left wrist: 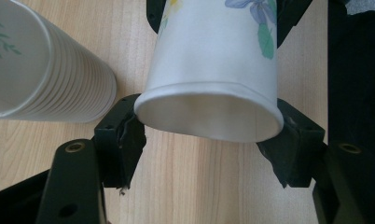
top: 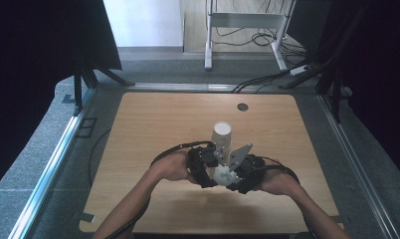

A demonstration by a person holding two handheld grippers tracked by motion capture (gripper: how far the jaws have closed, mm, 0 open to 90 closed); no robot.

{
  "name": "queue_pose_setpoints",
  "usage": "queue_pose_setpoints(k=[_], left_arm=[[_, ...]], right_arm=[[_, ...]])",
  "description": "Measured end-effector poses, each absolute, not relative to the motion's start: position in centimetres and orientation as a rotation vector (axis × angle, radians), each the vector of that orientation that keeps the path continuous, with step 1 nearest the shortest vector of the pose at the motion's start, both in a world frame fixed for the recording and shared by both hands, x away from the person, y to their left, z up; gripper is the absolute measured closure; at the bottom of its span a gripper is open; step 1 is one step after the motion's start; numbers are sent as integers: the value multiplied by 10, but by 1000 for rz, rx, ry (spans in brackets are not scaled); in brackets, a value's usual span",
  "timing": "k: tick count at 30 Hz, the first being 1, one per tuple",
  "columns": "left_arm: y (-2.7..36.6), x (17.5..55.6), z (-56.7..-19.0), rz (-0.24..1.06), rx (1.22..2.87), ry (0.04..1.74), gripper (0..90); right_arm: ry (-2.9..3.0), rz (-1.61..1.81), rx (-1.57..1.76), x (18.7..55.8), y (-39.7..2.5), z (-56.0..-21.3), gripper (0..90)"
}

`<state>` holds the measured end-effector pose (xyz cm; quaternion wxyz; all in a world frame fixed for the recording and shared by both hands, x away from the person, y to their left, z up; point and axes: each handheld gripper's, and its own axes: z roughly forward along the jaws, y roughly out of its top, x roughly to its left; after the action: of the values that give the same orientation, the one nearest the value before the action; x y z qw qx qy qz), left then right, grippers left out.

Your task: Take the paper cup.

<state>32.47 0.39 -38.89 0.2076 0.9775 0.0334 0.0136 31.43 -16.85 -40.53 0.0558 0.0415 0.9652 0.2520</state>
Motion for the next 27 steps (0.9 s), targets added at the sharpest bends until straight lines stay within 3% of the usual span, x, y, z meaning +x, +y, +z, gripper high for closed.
queue_pose_setpoints(k=[7, 15, 27], left_arm=[[6, 325, -390, 14, 2689, 103, 300], [19, 330, -380, -6, 2575, 170, 164], [44, 332, -374, -39, 2342, 285, 102]], right_arm=[[2933, 776, 131, 313, -171, -406, 367], [2907, 907, 191, 313, -181, -402, 367], [2834, 1127, 269, 313, -194, -403, 367]])
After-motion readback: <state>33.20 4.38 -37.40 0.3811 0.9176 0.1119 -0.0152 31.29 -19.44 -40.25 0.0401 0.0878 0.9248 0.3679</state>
